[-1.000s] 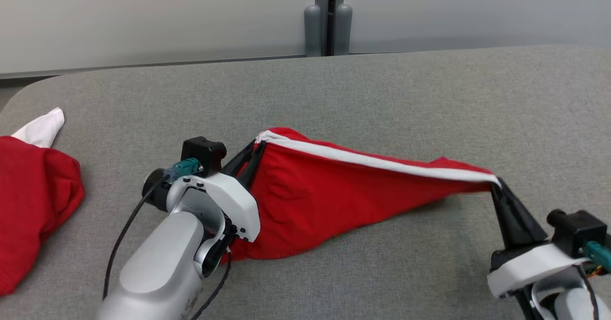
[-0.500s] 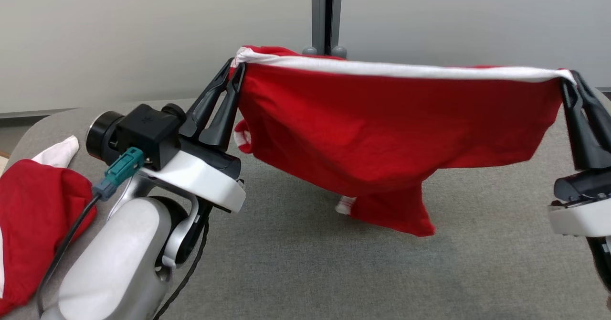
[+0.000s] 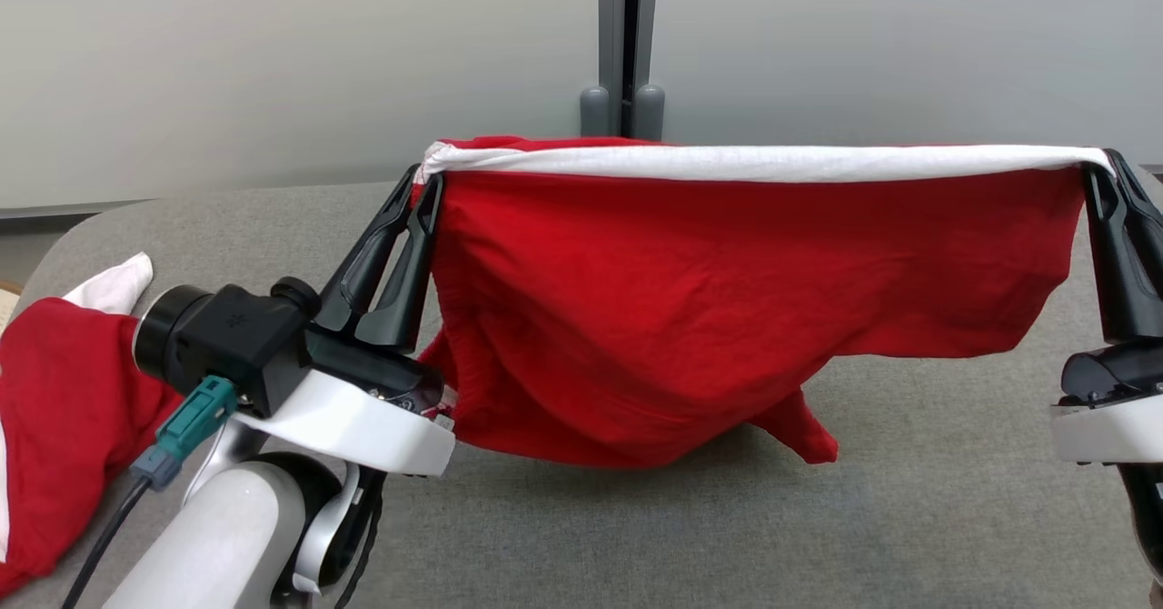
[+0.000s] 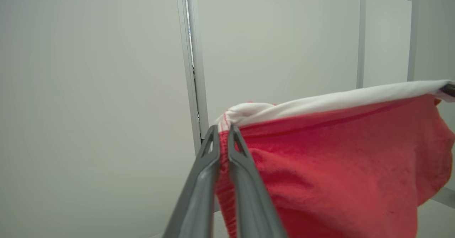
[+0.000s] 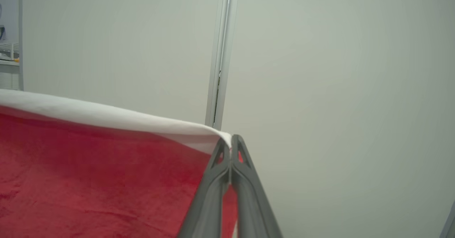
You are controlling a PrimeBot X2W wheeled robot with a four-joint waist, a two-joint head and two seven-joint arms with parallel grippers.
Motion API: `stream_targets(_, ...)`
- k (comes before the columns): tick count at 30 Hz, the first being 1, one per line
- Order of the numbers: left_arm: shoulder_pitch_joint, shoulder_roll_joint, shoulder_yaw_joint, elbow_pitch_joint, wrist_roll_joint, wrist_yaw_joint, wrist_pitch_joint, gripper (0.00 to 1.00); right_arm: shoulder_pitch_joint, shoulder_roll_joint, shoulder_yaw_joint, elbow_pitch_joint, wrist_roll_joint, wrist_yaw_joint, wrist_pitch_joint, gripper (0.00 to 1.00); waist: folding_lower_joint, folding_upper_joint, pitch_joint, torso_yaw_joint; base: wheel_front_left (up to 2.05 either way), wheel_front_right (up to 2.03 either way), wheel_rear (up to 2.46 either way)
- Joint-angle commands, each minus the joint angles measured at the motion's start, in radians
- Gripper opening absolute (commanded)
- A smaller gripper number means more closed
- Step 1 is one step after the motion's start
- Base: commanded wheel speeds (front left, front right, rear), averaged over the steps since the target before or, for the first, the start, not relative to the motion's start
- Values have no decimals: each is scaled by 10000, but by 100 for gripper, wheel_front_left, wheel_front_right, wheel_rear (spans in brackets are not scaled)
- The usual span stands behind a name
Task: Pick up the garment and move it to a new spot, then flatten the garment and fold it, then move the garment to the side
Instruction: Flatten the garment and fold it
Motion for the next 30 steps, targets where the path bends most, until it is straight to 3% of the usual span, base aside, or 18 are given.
stream_targets(1,-22,69,121,5,-32,43,-75,0,-24,24,-70,80,64,-3,16,0,0,0,85,-7,0,0,0)
stream_targets(6,-679,80,258,414,-38,-267,-381,0,-805,50,65,729,337,-5,-252,0,0,0,415,-101,0,0,0)
stream_targets(12,-2632,-339,271,2079,-69,-1044,-917,0,-2994,-177,398,2152,676,-6,-574,0,0,0,1186,-123,0,0,0)
stream_targets(22,-6989,-1593,503,6945,146,-2146,-2349,0,-8446,110,1697,6298,1160,-3,-1583,0,0,0,2484,-217,0,0,0)
stream_targets(30,-7975,-2228,1113,10439,172,-2656,-2551,0,-10496,1161,3077,10057,1466,-3,-2618,0,0,0,2815,-380,0,0,0)
